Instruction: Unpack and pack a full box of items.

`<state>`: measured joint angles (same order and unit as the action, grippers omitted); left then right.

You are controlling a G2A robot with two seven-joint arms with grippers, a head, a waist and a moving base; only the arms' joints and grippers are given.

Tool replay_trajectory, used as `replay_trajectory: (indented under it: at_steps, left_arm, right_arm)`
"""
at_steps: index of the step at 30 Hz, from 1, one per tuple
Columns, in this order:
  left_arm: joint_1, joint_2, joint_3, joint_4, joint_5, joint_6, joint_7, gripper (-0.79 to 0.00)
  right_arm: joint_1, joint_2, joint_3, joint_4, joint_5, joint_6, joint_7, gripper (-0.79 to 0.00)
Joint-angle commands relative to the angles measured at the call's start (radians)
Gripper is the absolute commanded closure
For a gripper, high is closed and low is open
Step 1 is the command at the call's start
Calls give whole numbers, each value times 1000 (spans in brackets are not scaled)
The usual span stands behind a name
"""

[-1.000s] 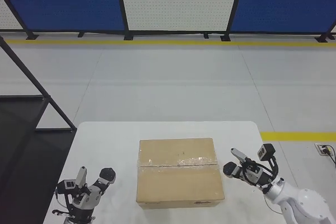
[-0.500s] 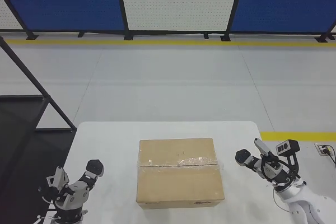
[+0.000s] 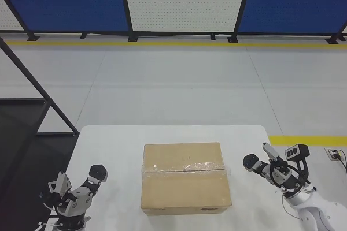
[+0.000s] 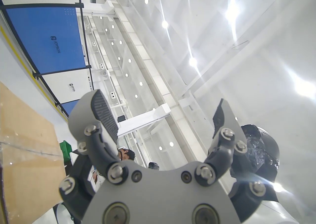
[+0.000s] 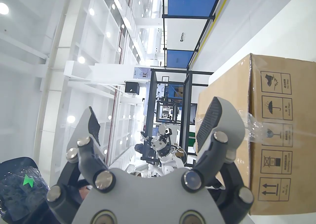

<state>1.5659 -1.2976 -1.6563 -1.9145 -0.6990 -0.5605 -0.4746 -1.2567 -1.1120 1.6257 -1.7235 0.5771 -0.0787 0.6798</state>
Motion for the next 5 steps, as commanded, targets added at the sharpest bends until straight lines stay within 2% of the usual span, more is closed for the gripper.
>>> replay_trajectory:
  at_steps: [1, 5]
  left_arm:
    - [0, 0, 0, 0, 0, 0, 0, -785]
    - [0, 0, 0, 0, 0, 0, 0, -784]
  right_arm:
    - [0, 0, 0, 0, 0, 0, 0, -784]
    - [0, 0, 0, 0, 0, 0, 0, -785]
